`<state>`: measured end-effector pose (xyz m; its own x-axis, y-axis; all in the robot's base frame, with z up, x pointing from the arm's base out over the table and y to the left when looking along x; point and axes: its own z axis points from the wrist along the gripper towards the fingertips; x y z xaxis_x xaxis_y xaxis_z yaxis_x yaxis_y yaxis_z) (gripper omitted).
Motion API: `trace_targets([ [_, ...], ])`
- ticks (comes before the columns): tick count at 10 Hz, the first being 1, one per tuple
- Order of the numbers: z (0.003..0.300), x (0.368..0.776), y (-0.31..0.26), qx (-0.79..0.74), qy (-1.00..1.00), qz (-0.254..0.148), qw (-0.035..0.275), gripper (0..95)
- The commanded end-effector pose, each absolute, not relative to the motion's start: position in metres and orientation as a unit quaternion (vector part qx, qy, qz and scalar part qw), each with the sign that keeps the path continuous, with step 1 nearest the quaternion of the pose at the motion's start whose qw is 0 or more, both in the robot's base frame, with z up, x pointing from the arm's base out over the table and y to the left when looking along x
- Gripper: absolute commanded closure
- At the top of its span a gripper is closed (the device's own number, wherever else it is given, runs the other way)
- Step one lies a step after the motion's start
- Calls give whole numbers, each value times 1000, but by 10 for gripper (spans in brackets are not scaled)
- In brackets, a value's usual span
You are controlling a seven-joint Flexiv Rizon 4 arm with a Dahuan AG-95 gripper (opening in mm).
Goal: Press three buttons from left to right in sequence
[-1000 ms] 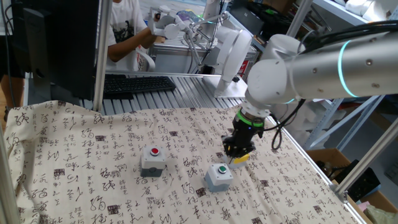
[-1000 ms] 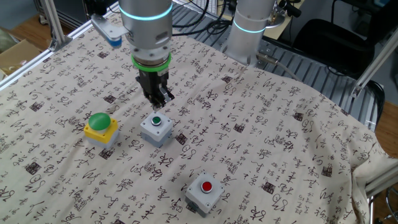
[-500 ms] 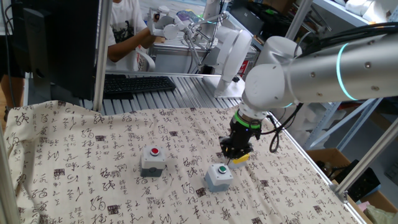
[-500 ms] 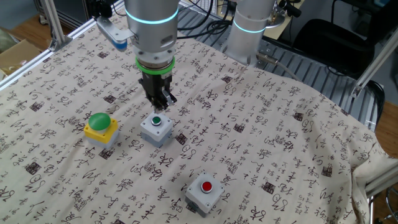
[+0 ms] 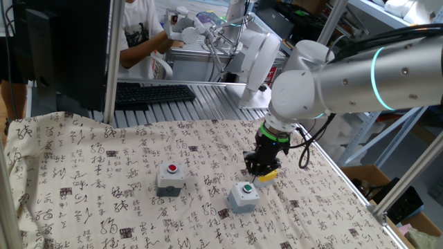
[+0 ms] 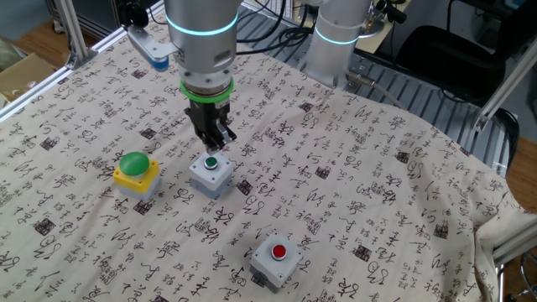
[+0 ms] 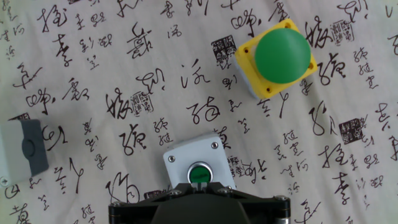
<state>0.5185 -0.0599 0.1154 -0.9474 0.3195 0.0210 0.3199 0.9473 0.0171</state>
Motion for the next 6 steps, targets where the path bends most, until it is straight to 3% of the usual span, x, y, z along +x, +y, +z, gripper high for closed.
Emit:
trace_targets([
  [1, 114, 520, -60, -163, -987, -10, 10, 950],
  [6, 108, 524, -60, -162, -987, -7, 9, 950],
])
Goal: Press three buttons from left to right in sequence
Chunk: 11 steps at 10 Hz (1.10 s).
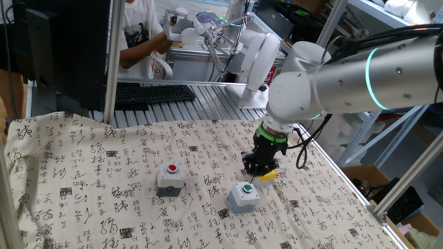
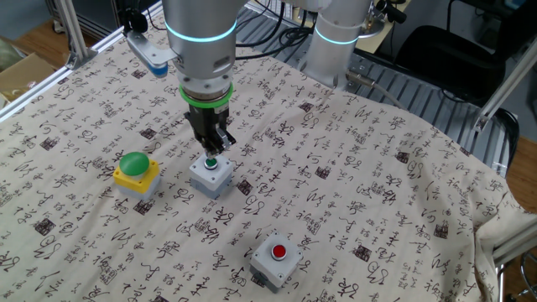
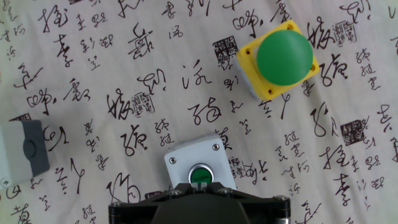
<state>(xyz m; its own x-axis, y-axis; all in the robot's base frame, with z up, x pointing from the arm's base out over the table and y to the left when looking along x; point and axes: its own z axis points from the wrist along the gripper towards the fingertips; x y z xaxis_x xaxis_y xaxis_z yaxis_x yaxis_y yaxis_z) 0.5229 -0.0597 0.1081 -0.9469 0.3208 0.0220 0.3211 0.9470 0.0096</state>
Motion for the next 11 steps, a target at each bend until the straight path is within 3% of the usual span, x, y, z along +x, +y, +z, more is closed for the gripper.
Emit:
trace_targets([
  [1, 106, 525, -61, -161, -987, -7, 10, 950],
  [11, 91, 523, -62, -162, -987, -11, 3, 950],
])
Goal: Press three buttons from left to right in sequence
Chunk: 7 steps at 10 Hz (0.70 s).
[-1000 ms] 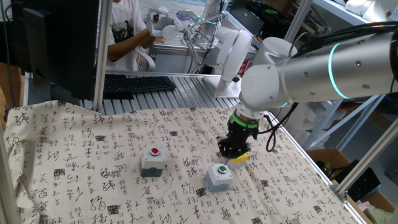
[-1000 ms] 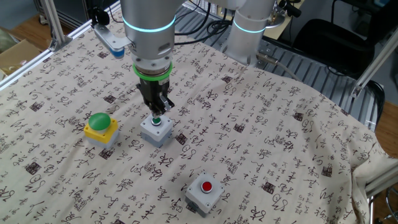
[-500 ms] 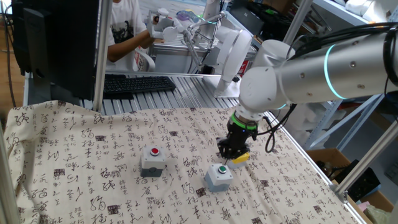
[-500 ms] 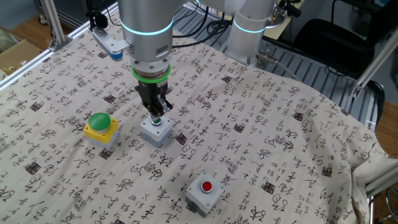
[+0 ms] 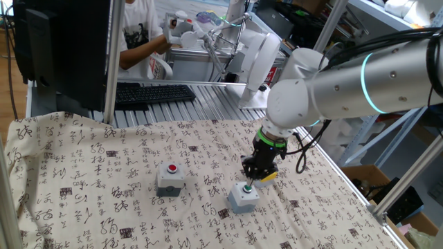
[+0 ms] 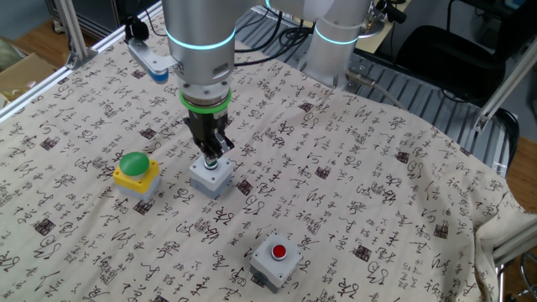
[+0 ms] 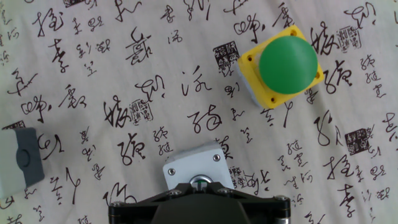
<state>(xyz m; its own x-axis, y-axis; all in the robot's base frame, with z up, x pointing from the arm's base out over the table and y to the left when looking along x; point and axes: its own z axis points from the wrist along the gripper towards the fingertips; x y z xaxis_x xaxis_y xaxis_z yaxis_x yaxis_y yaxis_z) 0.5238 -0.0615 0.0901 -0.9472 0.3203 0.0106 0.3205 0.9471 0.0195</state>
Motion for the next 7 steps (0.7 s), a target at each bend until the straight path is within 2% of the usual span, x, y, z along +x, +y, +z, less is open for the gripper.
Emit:
trace_targets([
  [1, 89, 522, -62, -163, -987, -12, -1, 950],
  [7, 82, 522, -61, -163, -987, -14, -2, 950],
])
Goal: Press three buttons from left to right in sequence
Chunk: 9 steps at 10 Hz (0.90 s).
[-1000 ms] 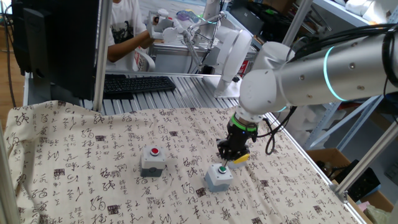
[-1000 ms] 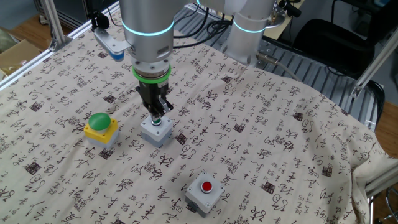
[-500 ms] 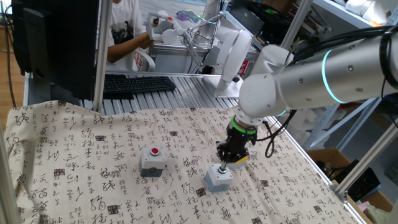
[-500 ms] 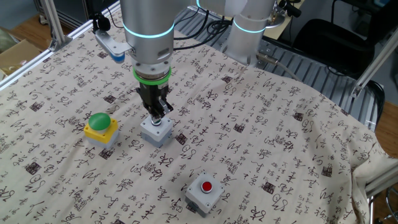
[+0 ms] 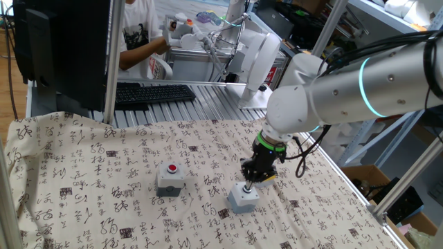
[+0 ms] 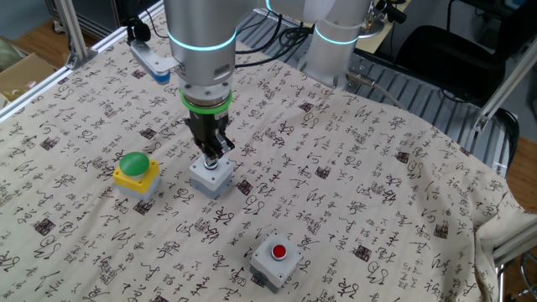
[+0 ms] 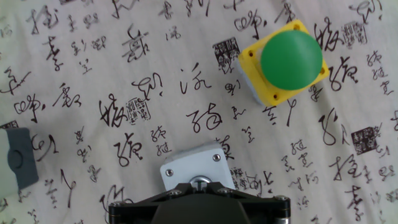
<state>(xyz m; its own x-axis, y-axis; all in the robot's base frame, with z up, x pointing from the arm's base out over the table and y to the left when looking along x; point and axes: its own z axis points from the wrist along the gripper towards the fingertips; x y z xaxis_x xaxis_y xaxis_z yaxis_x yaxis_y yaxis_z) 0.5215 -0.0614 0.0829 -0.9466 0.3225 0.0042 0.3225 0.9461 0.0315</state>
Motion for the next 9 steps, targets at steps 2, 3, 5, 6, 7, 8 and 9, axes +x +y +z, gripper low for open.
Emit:
trace_targets([
  [2, 80, 523, -61, 164, 986, 15, -1, 950],
  [3, 78, 523, -61, 163, 986, 14, -1, 950],
  [5, 76, 523, -60, 162, 987, 20, 7, 950],
  [6, 81, 524, -61, 162, 987, 18, -2, 950],
  [7, 87, 524, -62, 163, 986, 21, -8, 950],
  [8, 95, 522, -62, 162, 987, 20, -7, 950],
  [9, 98, 522, -63, 161, 987, 19, -7, 950],
])
